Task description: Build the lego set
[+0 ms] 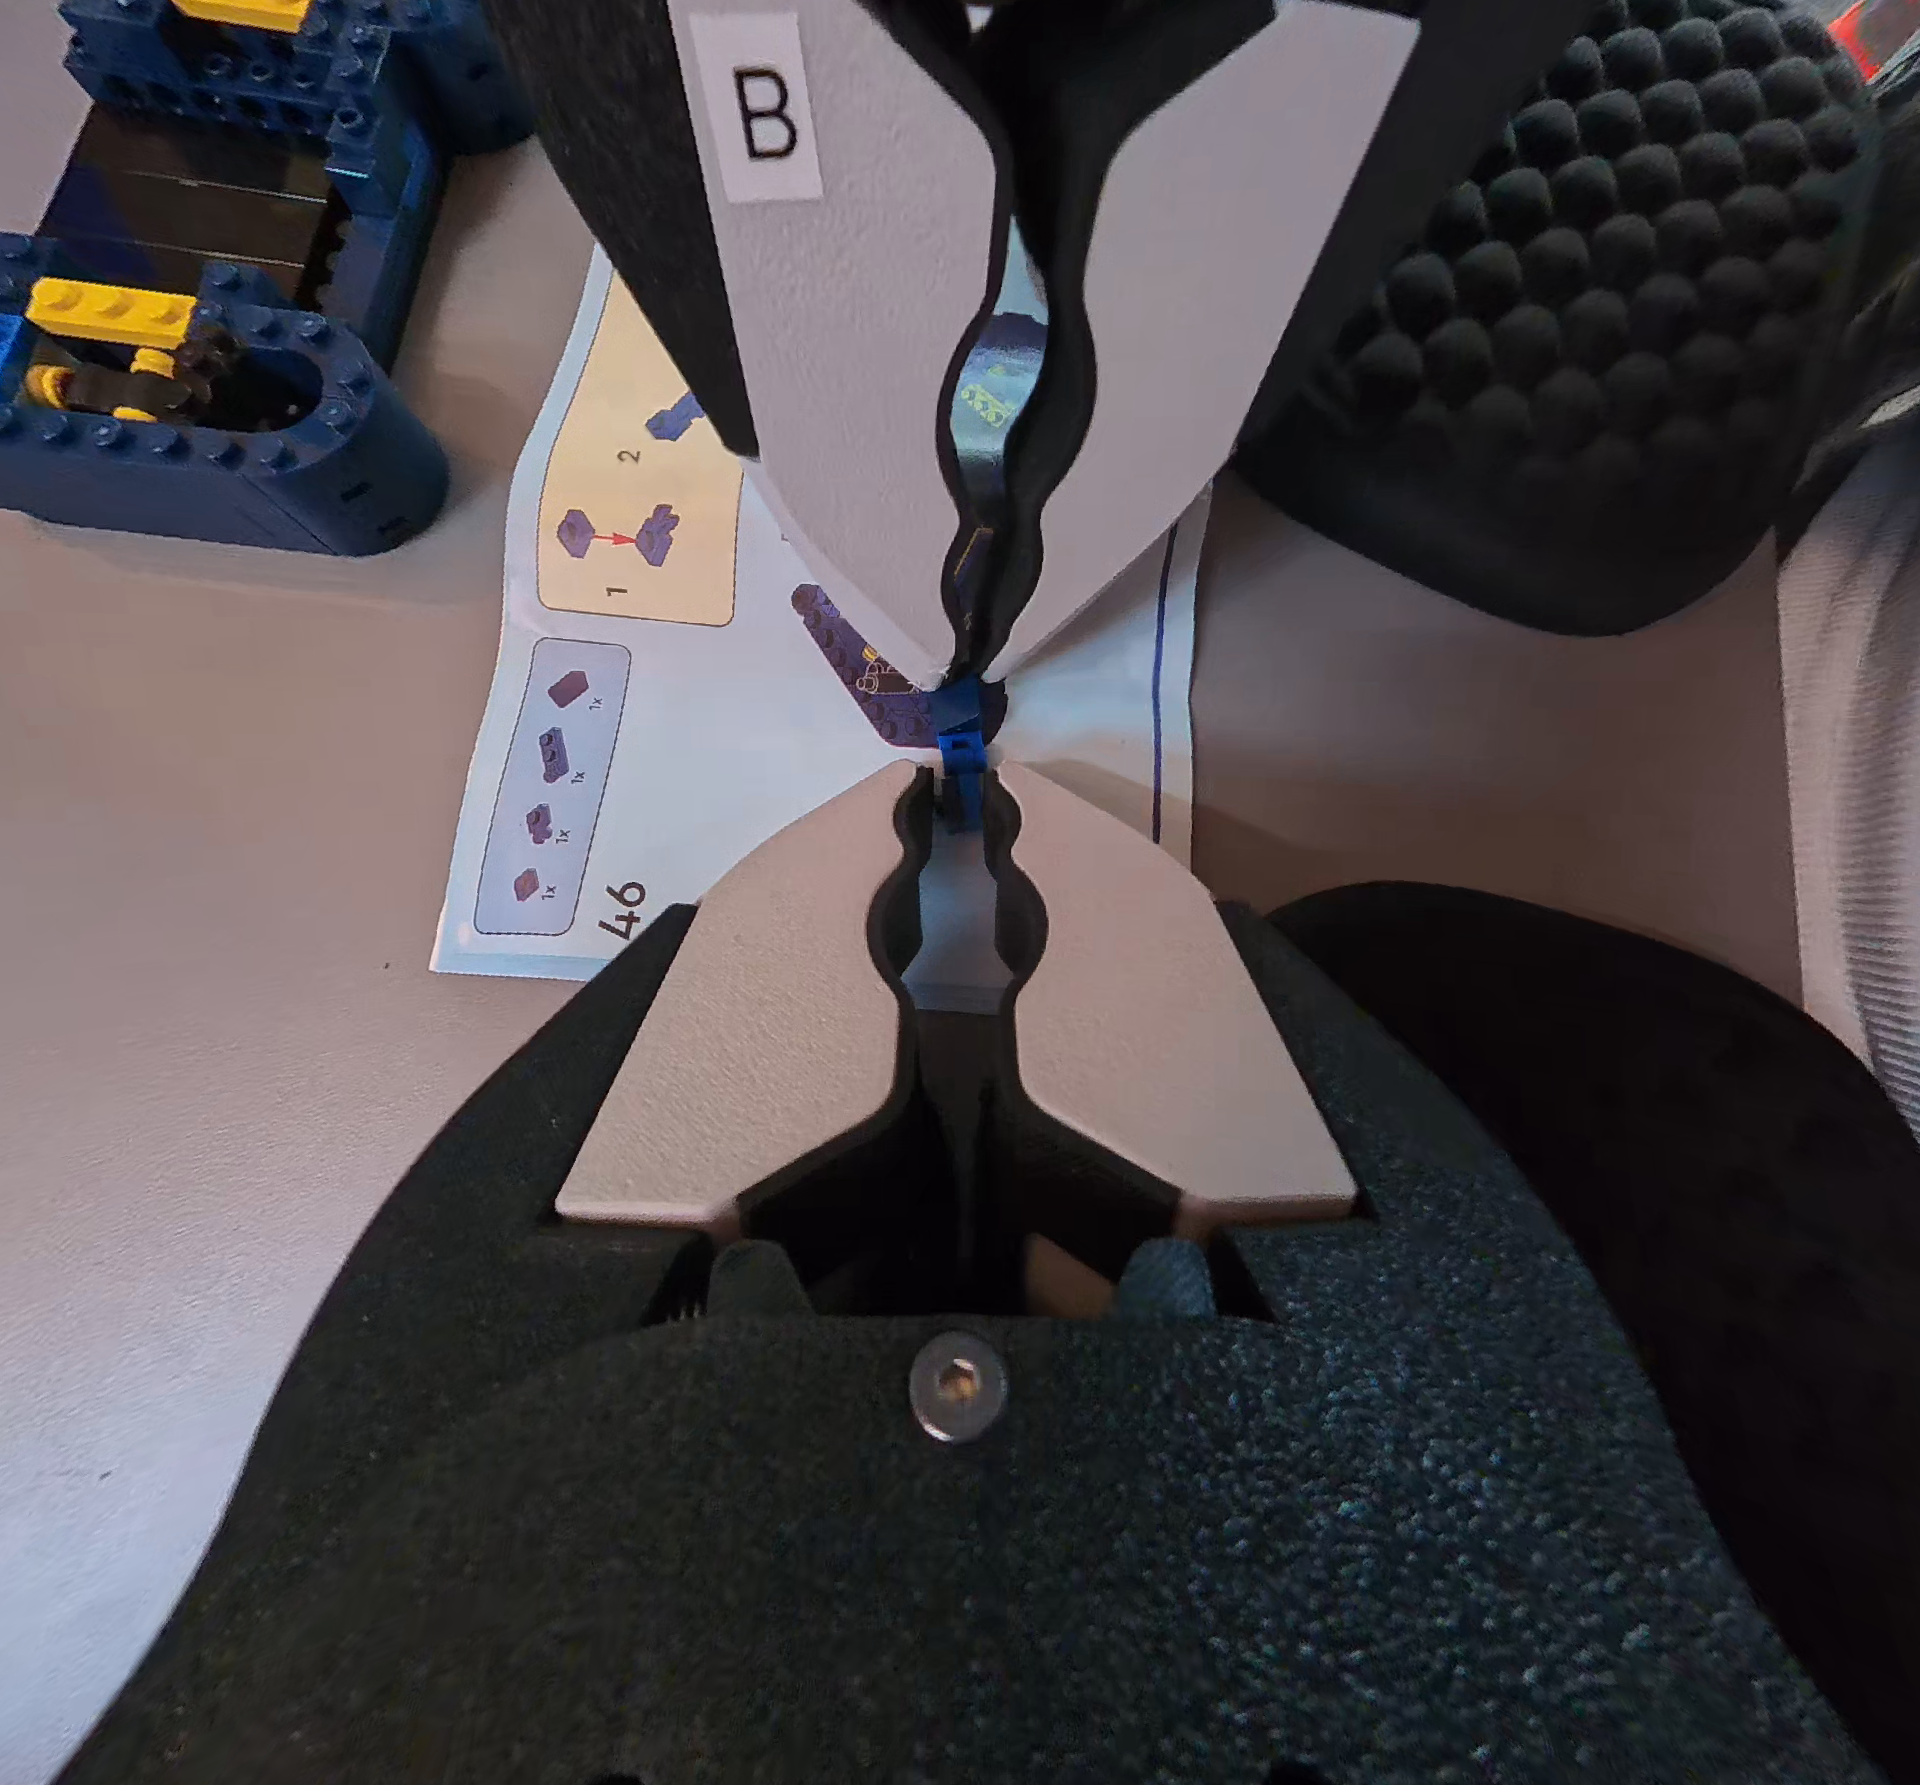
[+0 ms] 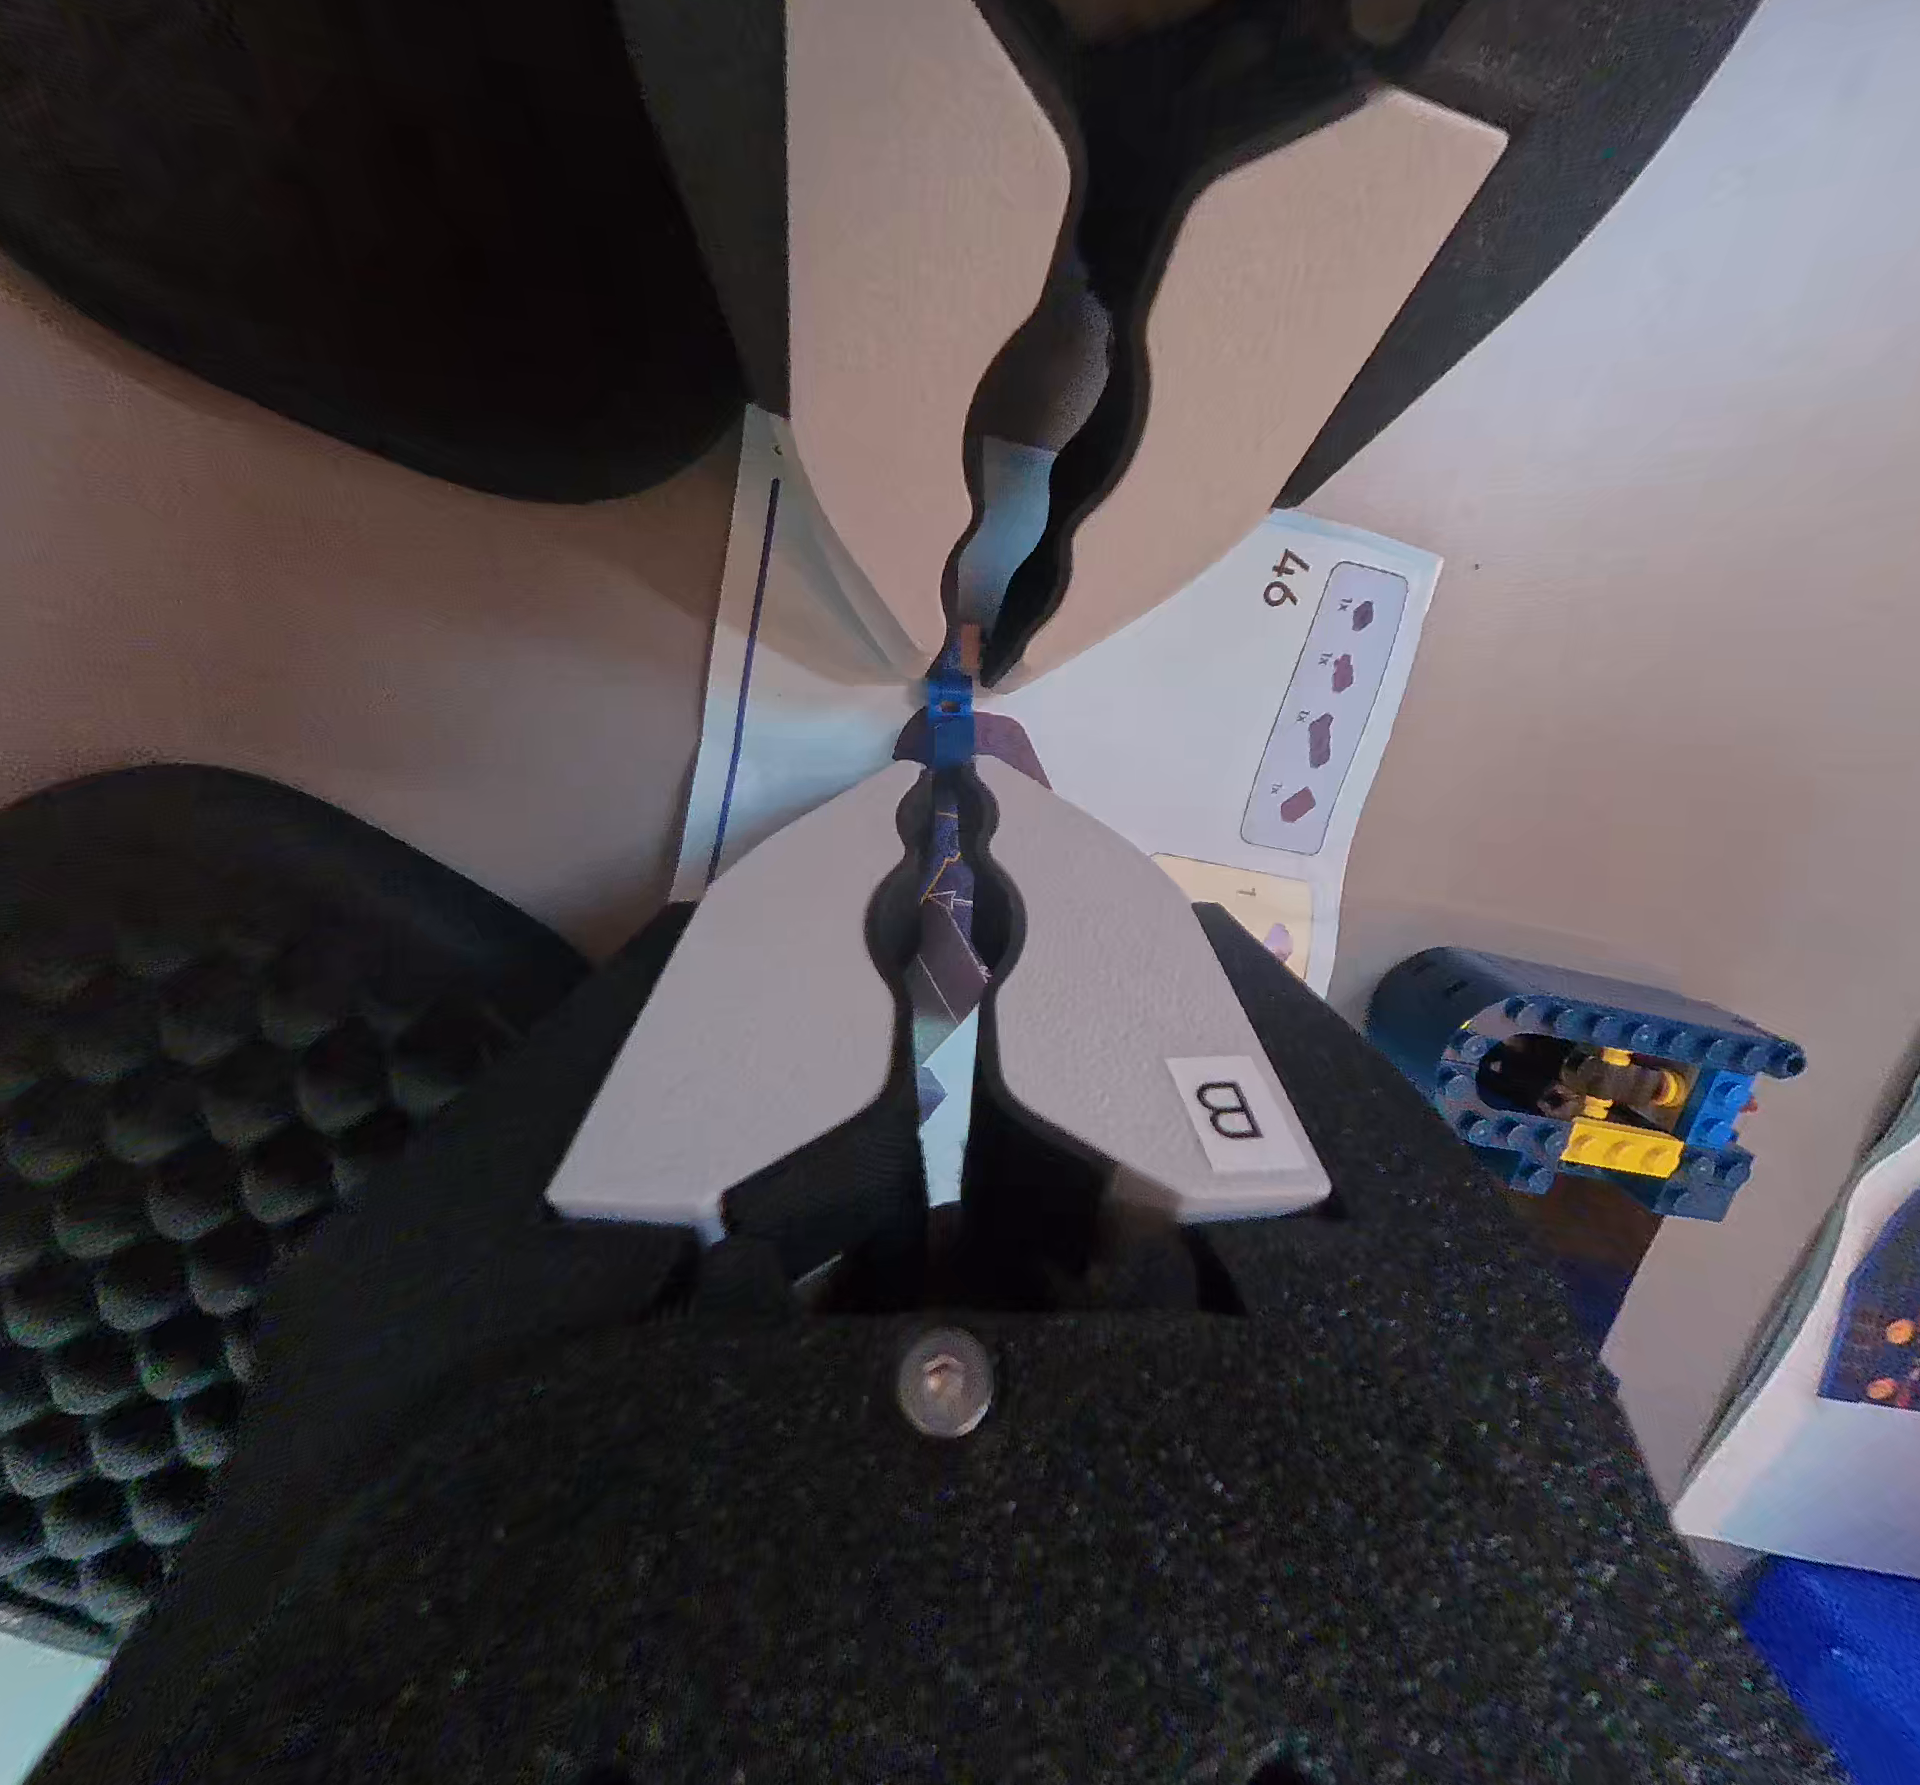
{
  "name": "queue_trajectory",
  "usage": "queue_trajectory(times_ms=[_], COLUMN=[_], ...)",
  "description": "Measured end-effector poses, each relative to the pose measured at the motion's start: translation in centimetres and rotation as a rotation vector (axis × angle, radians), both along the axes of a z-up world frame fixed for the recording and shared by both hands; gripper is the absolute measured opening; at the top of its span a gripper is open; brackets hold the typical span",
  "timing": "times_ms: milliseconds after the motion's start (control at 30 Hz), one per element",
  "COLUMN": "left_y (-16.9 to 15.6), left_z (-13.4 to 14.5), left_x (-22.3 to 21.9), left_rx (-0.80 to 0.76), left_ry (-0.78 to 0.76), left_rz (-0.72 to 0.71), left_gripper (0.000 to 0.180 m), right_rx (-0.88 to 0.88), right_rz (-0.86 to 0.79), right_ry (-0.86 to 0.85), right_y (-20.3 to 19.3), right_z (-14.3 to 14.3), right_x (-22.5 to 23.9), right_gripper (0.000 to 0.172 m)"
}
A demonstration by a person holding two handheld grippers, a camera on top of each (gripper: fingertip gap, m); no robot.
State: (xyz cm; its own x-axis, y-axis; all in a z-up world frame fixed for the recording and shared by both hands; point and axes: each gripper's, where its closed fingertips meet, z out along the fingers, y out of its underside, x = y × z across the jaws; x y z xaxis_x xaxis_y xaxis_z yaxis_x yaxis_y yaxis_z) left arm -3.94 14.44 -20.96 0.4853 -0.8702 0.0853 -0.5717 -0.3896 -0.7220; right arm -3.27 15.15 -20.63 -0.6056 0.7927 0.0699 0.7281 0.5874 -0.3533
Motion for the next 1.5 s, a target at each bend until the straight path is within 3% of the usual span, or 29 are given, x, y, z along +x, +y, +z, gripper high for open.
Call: queue_trajectory(times_ms=[333, 433, 500, 567, 667, 1167, 1233, 1367, 1500], left_y=[0.0, 0.0, 0.0, 0.0, 0.0, 0.0, -0.2, -0.2, -0.3], left_z=[0.1, 0.1, 0.1, 0.1, 0.1, 0.1, 0.2, 0.5, 0.4], left_x=[0.0, 0.0, 0.0, 0.0, 0.0, 0.0, 0.1, -0.1, -0.2], left_rx=[-0.049, -0.046, -0.044, -0.043, -0.045, -0.050, -0.060, -0.061, -0.039], left_ry=[-0.060, -0.060, -0.059, -0.058, -0.060, -0.064, -0.074, -0.096, -0.078], left_rz=[0.012, 0.012, 0.011, 0.012, 0.012, 0.011, -0.002, 0.001, -0.005], left_gripper=[0.008, 0.009, 0.009, 0.009, 0.009, 0.009, 0.013, 0.038, 0.040], right_rx=[0.067, 0.068, 0.028, -0.011, -0.016, 0.005, 0.021, 0.018, 0.075], right_rz=[-0.014, 0.009, -0.023, -0.063, -0.065, -0.126, -0.125, -0.136, -0.133], right_ry=[0.018, 0.100, 0.105, 0.123, 0.188, 0.120, 0.146, 0.278, 0.396], right_y=[-0.1, -0.1, -0.1, -0.1, -0.3, -0.2, -0.2, -0.2, -0.1], right_z=[-0.1, -0.2, -0.3, -0.1, 0.3, -0.1, 0.0, 0.2, 0.7], right_x=[-0.2, -0.4, -0.1, 0.0, -0.4, -0.6, -0.6, -0.7, -0.5], right_gripper=[0.006, 0.007, 0.018, 0.018, 0.003, 0.005, 0.005, 0.003, 0.000])
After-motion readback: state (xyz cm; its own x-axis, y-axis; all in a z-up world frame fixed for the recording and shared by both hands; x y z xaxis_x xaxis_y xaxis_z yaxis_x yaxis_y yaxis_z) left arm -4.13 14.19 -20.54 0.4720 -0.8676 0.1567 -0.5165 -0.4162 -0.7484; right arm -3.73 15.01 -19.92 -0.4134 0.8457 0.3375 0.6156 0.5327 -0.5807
